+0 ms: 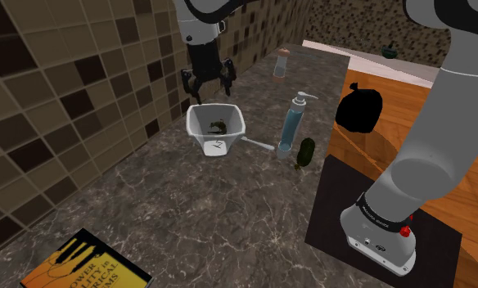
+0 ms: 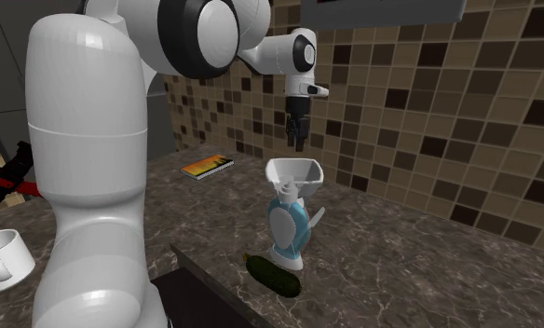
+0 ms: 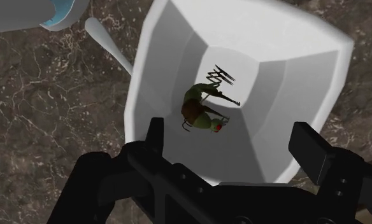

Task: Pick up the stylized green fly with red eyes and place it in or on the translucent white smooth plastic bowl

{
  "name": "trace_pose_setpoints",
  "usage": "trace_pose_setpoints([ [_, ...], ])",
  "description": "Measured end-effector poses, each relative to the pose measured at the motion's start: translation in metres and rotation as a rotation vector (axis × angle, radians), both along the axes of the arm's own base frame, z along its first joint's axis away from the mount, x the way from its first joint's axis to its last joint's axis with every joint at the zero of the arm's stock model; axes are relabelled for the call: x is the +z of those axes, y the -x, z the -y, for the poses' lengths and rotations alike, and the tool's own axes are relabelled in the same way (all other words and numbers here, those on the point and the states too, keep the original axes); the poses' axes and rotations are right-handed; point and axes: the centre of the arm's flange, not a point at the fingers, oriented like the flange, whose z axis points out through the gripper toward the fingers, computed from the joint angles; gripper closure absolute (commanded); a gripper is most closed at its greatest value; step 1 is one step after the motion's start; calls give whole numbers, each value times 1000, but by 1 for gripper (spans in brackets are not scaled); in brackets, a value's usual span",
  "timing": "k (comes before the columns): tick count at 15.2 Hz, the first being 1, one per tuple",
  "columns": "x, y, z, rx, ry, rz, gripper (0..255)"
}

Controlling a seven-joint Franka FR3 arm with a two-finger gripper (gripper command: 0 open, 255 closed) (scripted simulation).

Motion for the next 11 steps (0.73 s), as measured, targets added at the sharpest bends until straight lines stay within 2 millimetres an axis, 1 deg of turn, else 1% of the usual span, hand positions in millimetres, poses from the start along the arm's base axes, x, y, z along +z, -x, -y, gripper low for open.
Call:
trace_pose_setpoints([
  [1, 0, 0, 0, 0, 0, 0, 0],
  [3, 13, -3, -2, 0, 0, 0, 0],
  [5, 37, -7, -7, 0, -1, 1, 0],
  [6, 44, -8, -7, 0, 0, 1, 0],
  [11, 49, -7, -7, 0, 0, 0, 0],
])
